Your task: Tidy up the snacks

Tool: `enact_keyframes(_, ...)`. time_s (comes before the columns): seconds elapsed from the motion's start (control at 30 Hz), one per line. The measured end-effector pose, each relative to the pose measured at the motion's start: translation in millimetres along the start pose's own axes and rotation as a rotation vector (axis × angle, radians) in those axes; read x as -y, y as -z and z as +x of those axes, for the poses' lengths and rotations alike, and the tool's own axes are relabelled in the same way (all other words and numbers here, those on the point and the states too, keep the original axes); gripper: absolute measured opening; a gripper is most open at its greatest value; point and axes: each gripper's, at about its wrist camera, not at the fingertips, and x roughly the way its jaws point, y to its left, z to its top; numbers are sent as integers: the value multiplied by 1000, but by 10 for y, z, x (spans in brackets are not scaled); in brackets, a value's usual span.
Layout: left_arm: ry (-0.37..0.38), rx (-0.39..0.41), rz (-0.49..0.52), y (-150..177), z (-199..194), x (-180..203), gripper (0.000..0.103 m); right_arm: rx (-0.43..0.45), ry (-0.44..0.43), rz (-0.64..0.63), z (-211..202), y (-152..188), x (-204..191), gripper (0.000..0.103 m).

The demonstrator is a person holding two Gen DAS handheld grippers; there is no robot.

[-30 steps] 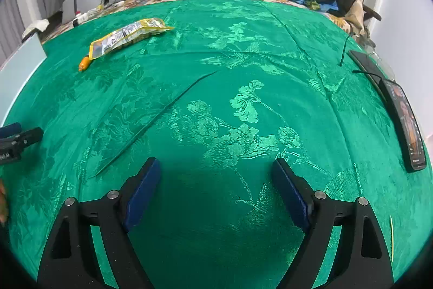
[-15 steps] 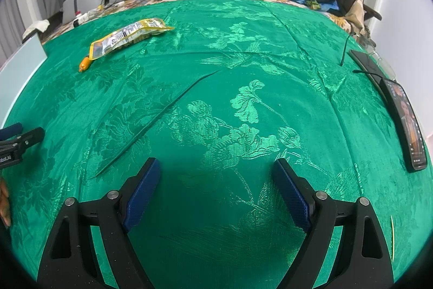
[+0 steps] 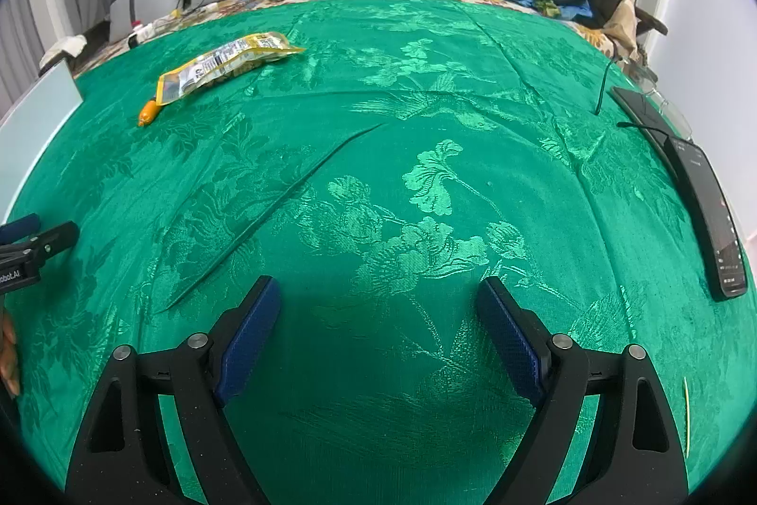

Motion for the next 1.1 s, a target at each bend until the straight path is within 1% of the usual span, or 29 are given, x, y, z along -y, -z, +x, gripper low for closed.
enact_keyframes(0.27,-3,-2,0,-6,-5,9,103,0,0,0,-1,-1,-5,88)
enact_keyframes(0.33,5,-26,11,-83,48,42,103,0,-1,0,1,0,-3,88)
enact_keyframes(0.4,17,-65,28,-192,113,63,103,0,-1,0,3,0,-2,88)
enact_keyframes(0.47,35,-108,38,-371,224,114,103,0,-1,0,3,-1,-3,88)
enact_keyframes(0.57,84,-134,39,-652,397,215,103,1,-1,0,1,-1,-4,88)
enact_keyframes(0.6,89,-142,46,-727,452,246,103,1,-1,0,0,-1,-5,88)
enact_keyframes(0.7,37,-152,83,-1025,698,363,103,1,-1,0,5,-2,-4,88)
enact_keyframes(0.77,38,-145,67,-1210,822,383,103,1,-1,0,5,-2,-4,88)
enact_keyframes(0.87,32,-138,52,-1400,968,387,101,1,-1,0,2,-3,-6,88)
enact_keyframes(0.9,33,-131,51,-1433,988,381,98,1,-1,0,5,-3,-5,88)
enact_keyframes(0.97,45,-98,70,-1493,990,386,85,1,-1,0,2,-3,-8,88)
enact_keyframes(1.0,55,-77,84,-1517,973,385,66,1,-1,0,2,-3,-8,88)
enact_keyframes(1.03,61,-64,92,-1534,956,379,43,1,-1,0,4,-3,-8,88)
enact_keyframes(1.07,67,-62,98,-1538,940,370,33,1,-1,0,6,-3,-8,88)
enact_keyframes(1.1,65,-62,104,-1530,917,356,16,1,-2,0,7,-3,-8,88)
